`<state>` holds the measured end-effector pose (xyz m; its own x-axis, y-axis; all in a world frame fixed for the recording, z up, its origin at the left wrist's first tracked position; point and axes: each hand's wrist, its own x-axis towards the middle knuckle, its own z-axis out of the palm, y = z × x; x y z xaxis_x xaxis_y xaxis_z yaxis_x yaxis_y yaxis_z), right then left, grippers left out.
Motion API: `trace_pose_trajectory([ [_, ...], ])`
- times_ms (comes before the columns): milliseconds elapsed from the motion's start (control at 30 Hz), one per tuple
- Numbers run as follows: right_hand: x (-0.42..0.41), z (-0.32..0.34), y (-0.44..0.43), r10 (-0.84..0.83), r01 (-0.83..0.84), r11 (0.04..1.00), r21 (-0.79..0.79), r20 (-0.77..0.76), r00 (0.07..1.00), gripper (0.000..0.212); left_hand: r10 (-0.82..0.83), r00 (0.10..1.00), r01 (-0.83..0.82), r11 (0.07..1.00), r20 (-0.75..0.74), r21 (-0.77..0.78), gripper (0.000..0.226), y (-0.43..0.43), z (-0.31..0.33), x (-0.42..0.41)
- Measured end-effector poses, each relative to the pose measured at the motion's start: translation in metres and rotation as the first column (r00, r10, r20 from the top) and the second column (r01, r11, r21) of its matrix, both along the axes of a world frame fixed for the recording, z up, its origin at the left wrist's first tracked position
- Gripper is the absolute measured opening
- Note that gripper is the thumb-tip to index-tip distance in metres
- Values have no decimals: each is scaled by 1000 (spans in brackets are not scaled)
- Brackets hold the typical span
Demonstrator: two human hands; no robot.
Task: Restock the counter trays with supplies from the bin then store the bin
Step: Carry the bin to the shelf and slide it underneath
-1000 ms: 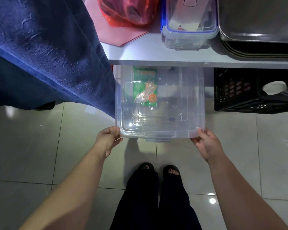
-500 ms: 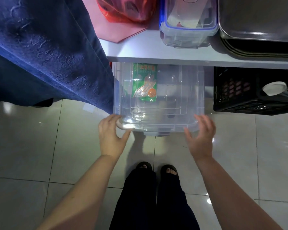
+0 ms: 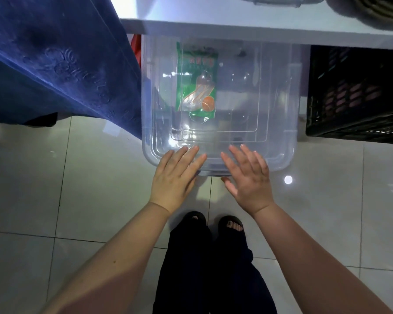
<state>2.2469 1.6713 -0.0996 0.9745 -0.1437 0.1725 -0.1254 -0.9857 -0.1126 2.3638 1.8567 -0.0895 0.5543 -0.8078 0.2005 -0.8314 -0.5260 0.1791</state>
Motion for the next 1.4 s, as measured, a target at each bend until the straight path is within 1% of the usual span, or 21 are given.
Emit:
trace_pose_trajectory([
  [100, -1, 1, 1, -25, 25, 1000, -2, -8, 1000, 62, 52, 999, -52, 999, 1, -14, 44, 1, 3, 2],
  [233, 7, 8, -6, -24, 24, 999, 23, 3, 1000, 61, 59, 998, -59, 998, -16, 8, 46, -6, 10, 15],
  [367, -5, 23, -1, -118, 84, 967, 242, 126, 985, 47, 72, 994, -68, 996, -81, 58, 52, -10, 23, 18],
  [433, -21, 30, 12, -257, 179, 894, 410, 143, 956, 36, 76, 990, -68, 995, -118, 69, 57, -5, 30, 15],
  [467, -27, 34, 22, -380, 270, 780, 565, 83, 921, 32, 90, 986, -81, 994, -137, 68, 60, -2, 33, 14],
  [500, -29, 38, 32, -510, 378, 572, 728, -45, 859, 29, 106, 983, -97, 993, -153, 69, 63, 2, 36, 11],
  [533, -28, 41, 39, -596, 468, 280, 838, -231, 769, 30, 117, 980, -107, 992, -161, 70, 65, 5, 38, 9],
  [567, -24, 42, 42, -602, 518, -32, 855, -430, 673, 32, 117, 979, -107, 992, -164, 73, 67, 9, 39, 7],
  [600, -18, 40, 42, -537, 516, -304, 801, -592, 601, 34, 107, 980, -95, 992, -165, 79, 68, 11, 39, 6],
  [633, -13, 38, 40, -448, 469, -514, 718, -691, 567, 38, 90, 983, -76, 993, -162, 91, 70, 13, 38, 6],
  [667, -9, 34, 38, -383, 397, -657, 640, -738, 556, 43, 69, 986, -52, 993, -154, 110, 72, 14, 36, 7],
  [700, -6, 30, 35, -356, 314, -752, 580, -757, 548, 49, 45, 989, -26, 991, -142, 134, 75, 14, 34, 9],
  [733, -2, 26, 31, -355, 230, -811, 538, -765, 537, 53, 18, 992, 2, 988, -126, 157, 77, 12, 32, 10],
  [800, 3, 24, 26, -369, 98, -869, 484, -768, 523, 60, -29, 994, 48, 981, -101, 190, 81, 7, 28, 10],
  [900, 1, 24, 23, -368, -29, -904, 427, -739, 564, 68, -36, 996, 53, 977, -86, 205, 85, 1, 26, 7],
  [1100, -11, 30, 25, -297, -10, -917, 400, -663, 687, 67, 0, 997, 17, 979, -81, 204, 82, -3, 25, 4],
  [1167, -13, 31, 27, -289, -44, -928, 370, -639, 713, 67, 18, 997, -6, 984, -69, 176, 75, -6, 24, 3],
  [1233, -15, 36, 26, -264, -22, -927, 374, -609, 748, 63, 51, 997, -45, 993, -55, 111, 62, -11, 23, 3],
  [1333, -15, 45, 22, -212, 129, -866, 483, -588, 780, 55, 105, 992, -104, 994, -67, 14, 49, -18, 24, 7],
  [1367, -16, 49, 23, -222, 205, -802, 561, -599, 769, 50, 111, 991, -111, 994, -77, 2, 47, -20, 25, 9],
  [1400, -17, 53, 24, -272, 287, -688, 666, -604, 749, 44, 111, 990, -112, 994, -89, -4, 47, -20, 25, 10],
])
